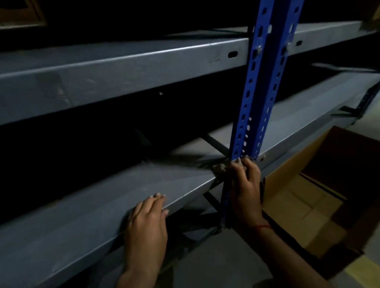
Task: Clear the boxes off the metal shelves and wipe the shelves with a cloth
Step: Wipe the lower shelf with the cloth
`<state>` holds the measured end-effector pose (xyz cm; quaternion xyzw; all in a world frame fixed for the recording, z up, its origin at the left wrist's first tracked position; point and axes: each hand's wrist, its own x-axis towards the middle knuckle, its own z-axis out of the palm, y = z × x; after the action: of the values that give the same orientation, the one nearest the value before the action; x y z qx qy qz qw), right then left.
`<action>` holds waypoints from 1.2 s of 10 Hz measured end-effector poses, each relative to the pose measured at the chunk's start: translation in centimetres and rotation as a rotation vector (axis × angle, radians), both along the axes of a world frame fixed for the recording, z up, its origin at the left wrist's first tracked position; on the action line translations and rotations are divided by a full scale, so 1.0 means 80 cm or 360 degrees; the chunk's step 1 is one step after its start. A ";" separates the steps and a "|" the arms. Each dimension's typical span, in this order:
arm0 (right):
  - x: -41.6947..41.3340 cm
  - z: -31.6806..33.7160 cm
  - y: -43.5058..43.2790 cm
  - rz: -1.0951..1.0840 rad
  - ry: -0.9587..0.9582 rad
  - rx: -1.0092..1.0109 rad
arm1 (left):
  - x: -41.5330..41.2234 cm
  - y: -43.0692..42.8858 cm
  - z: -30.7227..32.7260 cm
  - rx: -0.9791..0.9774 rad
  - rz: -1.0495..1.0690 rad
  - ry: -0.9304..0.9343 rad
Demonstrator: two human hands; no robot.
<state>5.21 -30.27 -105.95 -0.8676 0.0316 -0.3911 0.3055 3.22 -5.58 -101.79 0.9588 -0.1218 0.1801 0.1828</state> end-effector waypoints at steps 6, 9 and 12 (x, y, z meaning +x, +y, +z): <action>0.072 0.152 -0.005 -0.0246 -0.0836 -0.0077 | 0.005 0.002 0.015 -0.0108 -0.0039 0.0055; 0.005 0.040 -0.030 -0.0006 -0.0160 -0.0718 | -0.001 -0.001 0.024 0.0113 0.0021 0.0107; 0.063 0.157 -0.001 -0.0219 -0.0751 -0.0152 | 0.009 0.013 0.015 -0.0020 -0.0130 0.0030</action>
<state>10.27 -30.38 -93.37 -0.7615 -0.0001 -0.6037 0.2359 3.94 -4.51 -100.58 0.9535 -0.1580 0.1643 0.1972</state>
